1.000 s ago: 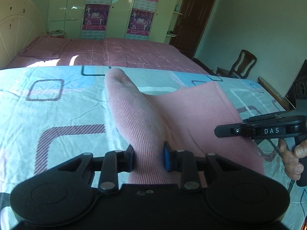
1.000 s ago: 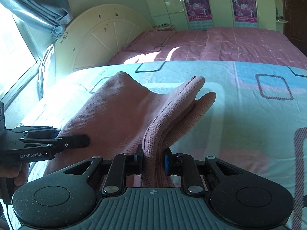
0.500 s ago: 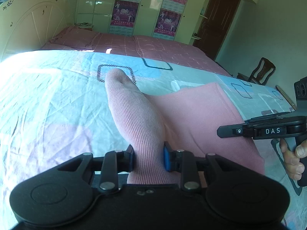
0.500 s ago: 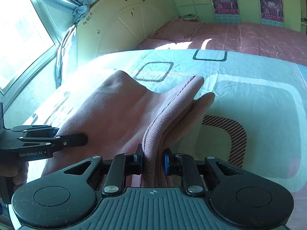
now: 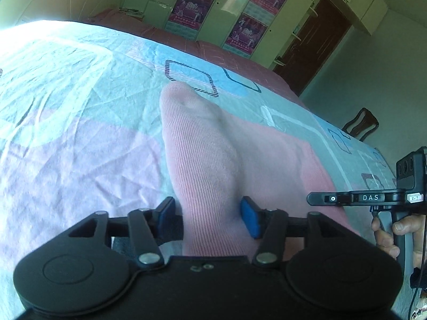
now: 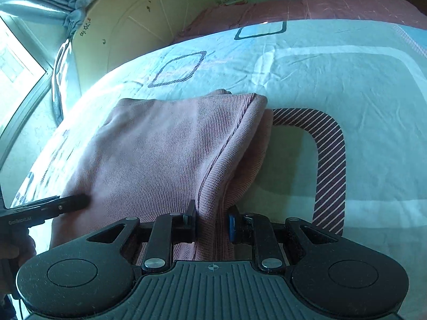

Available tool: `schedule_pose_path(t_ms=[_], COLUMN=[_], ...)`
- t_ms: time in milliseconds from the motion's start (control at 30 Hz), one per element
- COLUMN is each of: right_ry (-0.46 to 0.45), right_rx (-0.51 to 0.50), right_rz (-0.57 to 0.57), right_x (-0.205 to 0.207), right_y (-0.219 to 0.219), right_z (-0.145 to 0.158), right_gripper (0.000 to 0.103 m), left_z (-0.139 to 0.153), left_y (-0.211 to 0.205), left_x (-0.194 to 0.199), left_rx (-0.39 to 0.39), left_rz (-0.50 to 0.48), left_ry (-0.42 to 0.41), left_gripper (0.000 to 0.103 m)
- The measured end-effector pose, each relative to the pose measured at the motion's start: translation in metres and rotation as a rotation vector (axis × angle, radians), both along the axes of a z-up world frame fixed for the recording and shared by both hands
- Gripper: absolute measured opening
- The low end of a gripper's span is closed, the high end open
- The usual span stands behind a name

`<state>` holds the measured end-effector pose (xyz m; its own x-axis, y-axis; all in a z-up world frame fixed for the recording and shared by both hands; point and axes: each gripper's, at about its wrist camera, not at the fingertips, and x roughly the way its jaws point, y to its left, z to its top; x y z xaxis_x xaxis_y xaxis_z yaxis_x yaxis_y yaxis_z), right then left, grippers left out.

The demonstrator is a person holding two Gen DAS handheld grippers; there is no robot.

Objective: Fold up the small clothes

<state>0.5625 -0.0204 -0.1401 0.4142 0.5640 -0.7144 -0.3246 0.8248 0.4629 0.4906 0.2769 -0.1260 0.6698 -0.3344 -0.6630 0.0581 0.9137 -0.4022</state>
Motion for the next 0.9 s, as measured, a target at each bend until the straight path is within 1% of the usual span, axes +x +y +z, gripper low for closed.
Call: schedule_pose_path(t_ms=[33,67,100,133,200,233,267,300,333,367,467,533,567,633,700,767,800,833,900], right_ry=[-0.035,-0.063,-0.073,-0.075,-0.111,-0.128,-0.132,-0.131,-0.127,-0.128,-0.149,-0.144,-0.149,-0.225,-0.267,-0.27,-0.26,-0.246,-0.224], right_rx=[-0.023,-0.027,-0.013,-0.001,-0.013,-0.031,-0.054,-0.105,-0.155,-0.182,-0.207,-0.214,-0.218,-0.23,-0.212,-0.22,-0.223,-0.235,-0.296], right_rz=[-0.025,-0.04,-0.059,-0.073,-0.081,-0.073,-0.054,-0.043,-0.037,-0.028,-0.016,-0.011,-0.017,-0.052,-0.043,-0.016,-0.001,0.016,0.04], right_x=[-0.003,-0.002,0.001,0.005,0.013,0.016,0.021,0.026,0.029,0.03,0.032,0.034,0.033,0.025,0.023,0.028,0.03,0.034,0.038], right_y=[-0.001,-0.005,-0.008,-0.011,-0.009,-0.006,-0.002,0.004,0.009,0.012,0.013,0.012,0.012,0.012,0.016,0.028,0.032,0.038,0.046], right_z=[0.006,0.01,0.013,0.015,0.02,0.02,0.019,0.014,0.008,0.002,-0.003,-0.001,0.002,0.017,0.027,0.029,0.027,0.023,0.01], right_gripper=[0.034,0.036,0.036,0.036,0.035,0.032,0.017,0.009,0.009,0.009,0.008,0.009,0.009,0.009,0.009,0.009,0.009,0.009,0.009], left_z=[0.002,0.004,0.005,0.005,0.006,0.004,0.002,-0.004,-0.007,-0.011,-0.011,-0.003,0.001,0.014,0.017,0.017,0.017,0.02,0.023], left_y=[0.003,0.005,0.009,0.016,0.018,0.017,0.016,0.01,0.01,0.011,0.015,0.016,0.015,0.011,0.005,0.001,0.001,-0.001,-0.007], left_x=[0.0,0.001,0.003,0.006,0.013,0.018,0.022,0.029,0.031,0.032,0.032,0.03,0.03,0.035,0.046,0.059,0.063,0.066,0.072], left_rx=[0.009,0.013,0.014,-0.003,-0.02,-0.02,-0.02,-0.016,-0.023,-0.039,-0.045,-0.041,-0.033,0.005,0.057,0.096,0.107,0.123,0.162], left_rz=[0.002,0.0,0.001,-0.004,0.004,0.004,0.003,0.005,0.002,0.001,-0.007,-0.003,-0.002,-0.005,-0.015,-0.005,0.016,0.04,0.047], left_ry=[-0.017,-0.028,-0.036,-0.038,-0.045,-0.044,-0.032,0.005,0.027,0.044,0.051,0.034,0.017,-0.034,-0.052,-0.051,-0.055,-0.06,-0.062], left_gripper=[0.06,0.059,0.057,0.052,0.048,0.045,0.043,0.04,0.039,0.038,0.038,0.039,0.039,0.04,0.041,0.043,0.043,0.04,0.04])
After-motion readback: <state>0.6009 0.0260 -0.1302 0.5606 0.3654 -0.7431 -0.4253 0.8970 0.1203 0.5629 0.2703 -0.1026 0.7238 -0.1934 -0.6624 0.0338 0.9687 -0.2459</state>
